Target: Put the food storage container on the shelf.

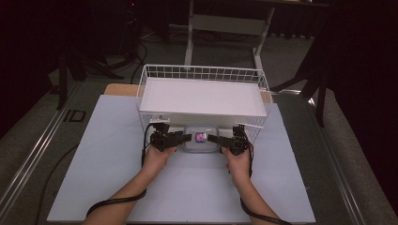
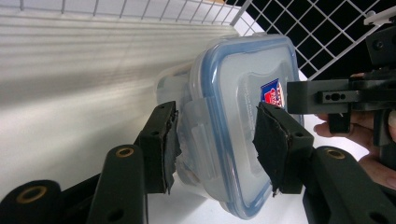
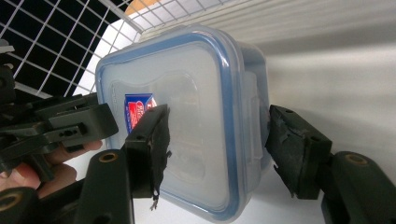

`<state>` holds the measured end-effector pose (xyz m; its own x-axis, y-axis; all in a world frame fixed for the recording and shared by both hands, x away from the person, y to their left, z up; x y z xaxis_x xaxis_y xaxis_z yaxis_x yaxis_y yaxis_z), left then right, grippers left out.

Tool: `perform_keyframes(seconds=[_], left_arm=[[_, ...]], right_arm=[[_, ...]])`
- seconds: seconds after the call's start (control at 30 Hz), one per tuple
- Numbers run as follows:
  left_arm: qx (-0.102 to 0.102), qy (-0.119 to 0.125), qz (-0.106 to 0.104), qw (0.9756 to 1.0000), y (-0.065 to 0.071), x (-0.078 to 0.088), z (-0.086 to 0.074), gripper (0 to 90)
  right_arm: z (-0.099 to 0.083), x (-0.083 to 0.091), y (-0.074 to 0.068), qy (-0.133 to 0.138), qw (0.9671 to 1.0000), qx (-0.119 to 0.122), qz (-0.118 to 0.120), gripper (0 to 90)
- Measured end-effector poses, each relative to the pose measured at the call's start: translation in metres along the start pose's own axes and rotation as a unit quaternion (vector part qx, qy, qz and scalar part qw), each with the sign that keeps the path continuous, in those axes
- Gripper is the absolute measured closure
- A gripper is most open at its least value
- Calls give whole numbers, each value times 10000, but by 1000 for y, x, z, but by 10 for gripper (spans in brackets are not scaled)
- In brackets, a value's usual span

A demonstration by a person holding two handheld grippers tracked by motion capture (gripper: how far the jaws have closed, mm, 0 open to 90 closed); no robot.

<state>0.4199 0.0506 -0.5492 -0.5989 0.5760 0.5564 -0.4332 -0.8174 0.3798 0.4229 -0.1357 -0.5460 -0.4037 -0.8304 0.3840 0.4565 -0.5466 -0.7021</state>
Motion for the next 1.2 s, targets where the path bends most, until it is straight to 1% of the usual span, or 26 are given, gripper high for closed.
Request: perform_keyframes(seconds=[0.07,0.1,0.13,0.17,0.2,0.23,0.37,0.4,0.47,0.5,0.53,0.6,0.67,0.73,0.77,0.8,0.83,0.87,0.9,0.97,1.0,1.03,1.07,1.1,1.17,1.2], left_arm=[[-122,43,77,9999,-1,-1,2,513],[-122,29,161,9998,-1,-1,3,516],[-199,105,163,9996,-1,-1,6,521],[-268,171,215,9993,0,-1,8,530],[-294,181,326,9989,0,-1,10,563],[-326,133,316,9989,-2,-1,11,571],[-402,162,346,9985,-5,-4,13,563],[-440,179,385,9981,-5,-5,14,555],[-507,208,548,9970,-6,-7,14,550],[-524,229,583,9967,-7,-8,14,540],[-510,236,596,9966,-8,-9,14,540],[-478,273,588,9967,-8,-10,14,533],[-495,355,657,9960,-6,-11,14,527],[-522,395,814,9945,-6,-8,15,506],[-634,470,763,9940,-7,-6,16,504],[-444,472,865,9941,-8,-1,15,504],[-448,487,893,9938,-9,1,15,504],[-438,489,878,9940,-10,3,14,504],[-435,491,776,9948,-10,5,13,504],[-514,454,694,9952,-9,11,8,503],[-544,445,673,9953,-8,13,6,503],[-519,434,633,9957,-7,16,3,502],[-579,410,609,9956,-7,19,0,496],[-622,406,605,9954,-7,23,-2,494],[-684,400,580,9952,-2,30,-8,493],[-764,396,572,9947,0,33,-11,480]], right_arm=[[2,0,1,-16,10000,54,-22,409],[2,-1,1,-2,10000,13,1,408],[3,-1,2,-9,10000,3,5,407],[3,-2,3,5,10000,-3,13,404],[4,-2,3,29,10000,-39,-14,392],[4,-3,4,54,10000,-54,-14,390],[4,-5,5,194,9998,-72,-62,376],[4,-6,5,236,9997,-76,-88,367],[5,-8,6,251,9995,-100,-163,342],[4,-9,7,253,9994,-148,-171,332],[5,-9,8,280,9992,-199,-198,339],[6,-9,9,327,9991,-186,-211,349],[9,-10,9,386,9987,-21,-320,352],[9,-9,8,384,9985,46,-388,353],[9,-8,7,389,9983,101,-414,353],[9,-7,6,425,9980,194,-419,353],[10,-5,5,446,9977,278,-419,352],[10,-3,4,452,9972,369,-466,352],[11,-1,4,469,9963,483,-527,351],[10,2,0,412,9960,512,-604,345],[9,3,0,385,9949,710,-609,345],[7,4,-3,308,9953,696,-595,345],[4,5,-6,254,9956,662,-620,345],[4,7,-7,255,9944,807,-638,347],[1,11,-13,240,9930,952,-650,348],[0,14,-16,254,9917,1055,-695,359]])
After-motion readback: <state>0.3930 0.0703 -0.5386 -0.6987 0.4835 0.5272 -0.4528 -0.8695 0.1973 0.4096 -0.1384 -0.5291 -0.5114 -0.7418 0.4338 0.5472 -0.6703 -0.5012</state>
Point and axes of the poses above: each handheld gripper's, and its own axes: x roughly backward along the jaws, z roughly out of its top, y roughly to its right, the point moved 7 cm from there along -x, roughly forward along the jaws, and after that the axes turned 14 degrees about z, right-handed, at the moved point
